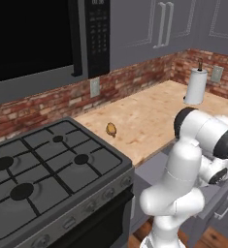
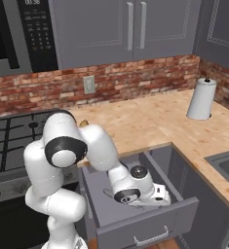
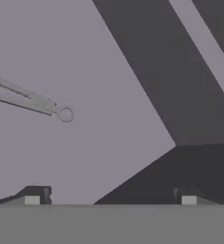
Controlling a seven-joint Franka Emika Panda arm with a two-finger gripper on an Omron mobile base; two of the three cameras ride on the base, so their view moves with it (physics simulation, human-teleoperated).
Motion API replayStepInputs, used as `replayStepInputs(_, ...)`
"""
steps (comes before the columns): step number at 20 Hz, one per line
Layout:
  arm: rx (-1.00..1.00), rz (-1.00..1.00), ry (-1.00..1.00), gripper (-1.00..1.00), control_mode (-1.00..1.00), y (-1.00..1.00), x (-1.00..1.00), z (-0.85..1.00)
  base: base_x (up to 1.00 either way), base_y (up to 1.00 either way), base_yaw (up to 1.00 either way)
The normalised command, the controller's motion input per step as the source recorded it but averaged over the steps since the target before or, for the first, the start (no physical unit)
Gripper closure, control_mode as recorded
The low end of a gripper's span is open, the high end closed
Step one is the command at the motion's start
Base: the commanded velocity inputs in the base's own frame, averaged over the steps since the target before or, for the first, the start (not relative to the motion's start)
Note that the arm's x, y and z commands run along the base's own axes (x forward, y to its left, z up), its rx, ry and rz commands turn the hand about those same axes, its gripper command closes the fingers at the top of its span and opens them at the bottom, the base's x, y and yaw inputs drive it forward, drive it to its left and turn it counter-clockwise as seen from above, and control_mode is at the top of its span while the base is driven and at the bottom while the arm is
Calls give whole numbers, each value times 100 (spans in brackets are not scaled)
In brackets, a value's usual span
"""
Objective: Pick the tongs from the drawer and place it on the counter.
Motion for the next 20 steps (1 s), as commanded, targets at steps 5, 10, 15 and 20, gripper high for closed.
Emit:
replayStepInputs(5, 14, 19, 0, -100, -100, -16, 0, 67, 0, 0, 0)
replayStepInputs(10, 7, 35, 0, -100, -100, 14, 2, 85, 0, 0, 0)
replayStepInputs(15, 0, 42, 0, -100, -100, 68, 17, 53, 0, 0, 0)
replayStepInputs(20, 0, 49, 6, -100, -100, 82, 22, 28, 0, 0, 0)
